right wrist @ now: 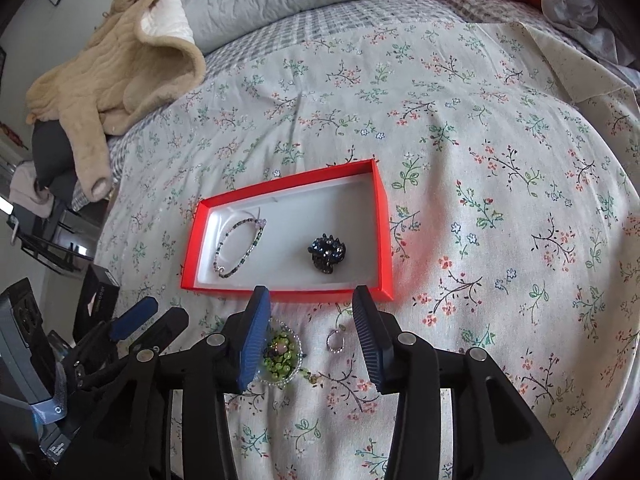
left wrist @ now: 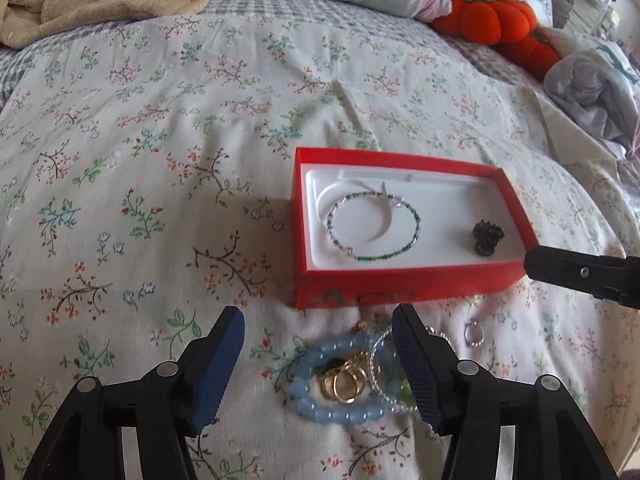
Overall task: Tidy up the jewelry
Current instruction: 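Grasp the gold ring with green stone with the left tool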
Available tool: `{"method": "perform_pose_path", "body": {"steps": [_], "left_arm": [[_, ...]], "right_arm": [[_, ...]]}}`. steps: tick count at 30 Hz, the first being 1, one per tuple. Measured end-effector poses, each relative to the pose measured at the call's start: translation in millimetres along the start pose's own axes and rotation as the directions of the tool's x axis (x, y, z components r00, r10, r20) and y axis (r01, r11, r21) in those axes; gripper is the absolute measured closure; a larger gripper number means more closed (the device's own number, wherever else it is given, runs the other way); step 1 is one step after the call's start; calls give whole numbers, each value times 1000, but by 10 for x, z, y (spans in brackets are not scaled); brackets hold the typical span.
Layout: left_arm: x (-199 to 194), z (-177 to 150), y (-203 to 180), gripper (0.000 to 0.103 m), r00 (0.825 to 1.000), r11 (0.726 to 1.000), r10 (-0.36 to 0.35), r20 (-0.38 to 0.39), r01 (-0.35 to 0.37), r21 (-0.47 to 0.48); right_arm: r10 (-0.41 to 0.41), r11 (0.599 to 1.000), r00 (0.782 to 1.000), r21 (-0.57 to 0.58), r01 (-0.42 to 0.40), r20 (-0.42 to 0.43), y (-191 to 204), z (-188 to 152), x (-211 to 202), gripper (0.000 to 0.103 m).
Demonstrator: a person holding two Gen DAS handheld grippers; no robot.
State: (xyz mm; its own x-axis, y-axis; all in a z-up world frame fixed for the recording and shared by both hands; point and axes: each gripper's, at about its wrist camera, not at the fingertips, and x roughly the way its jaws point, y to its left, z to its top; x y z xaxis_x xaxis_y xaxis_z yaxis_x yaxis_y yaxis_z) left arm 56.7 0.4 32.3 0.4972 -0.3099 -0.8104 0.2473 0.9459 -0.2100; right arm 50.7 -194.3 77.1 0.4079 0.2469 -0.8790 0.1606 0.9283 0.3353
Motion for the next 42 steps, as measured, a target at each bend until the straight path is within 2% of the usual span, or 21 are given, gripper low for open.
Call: {"method": "perform_pose_path", "body": {"steps": [6,9,14,22,30,34,38,39,40,42], "left_arm": [[130,-188,86,38,990,997,-47,-132,38,-68],[178,-244,98,38,984,993,-76,-161,59,-105],[229,-278,97,42,980,987,-99,-174,75,-139],[324,-239,26,66,975,981,-130,-179,101,-163],[489,-188,-8,69,980,979,-90,-177,55,-195],[555,-178,-23,78,982,978,-61,-179,24,-206],[574,-177,-41,78,985,980,-41,-171,6,-201],[571,-168,-48,79,986,980,-37,-165,4,-197],[564,-161,-48,85,987,981,-34,-160,3,-192],[529,-146,-34,85,987,982,-40,-156,9,-190]], "right_arm": [[-22,1000,999,-8,22,-41,17,-120,67,51],[-24,1000,998,-3,24,-60,12,-173,112,51],[-34,999,996,-13,33,-88,32,-229,201,50],[-63,998,991,-29,60,-118,-15,-246,323,50],[-74,997,989,-26,71,-129,-58,-233,366,50],[-73,997,989,-29,70,-131,-56,-228,371,50],[-75,997,988,-29,71,-135,-44,-230,396,50],[-76,997,988,-30,72,-136,-34,-229,405,50],[-76,997,988,-31,73,-136,-29,-230,409,50],[-76,997,988,-34,72,-137,-16,-232,413,50]]}}
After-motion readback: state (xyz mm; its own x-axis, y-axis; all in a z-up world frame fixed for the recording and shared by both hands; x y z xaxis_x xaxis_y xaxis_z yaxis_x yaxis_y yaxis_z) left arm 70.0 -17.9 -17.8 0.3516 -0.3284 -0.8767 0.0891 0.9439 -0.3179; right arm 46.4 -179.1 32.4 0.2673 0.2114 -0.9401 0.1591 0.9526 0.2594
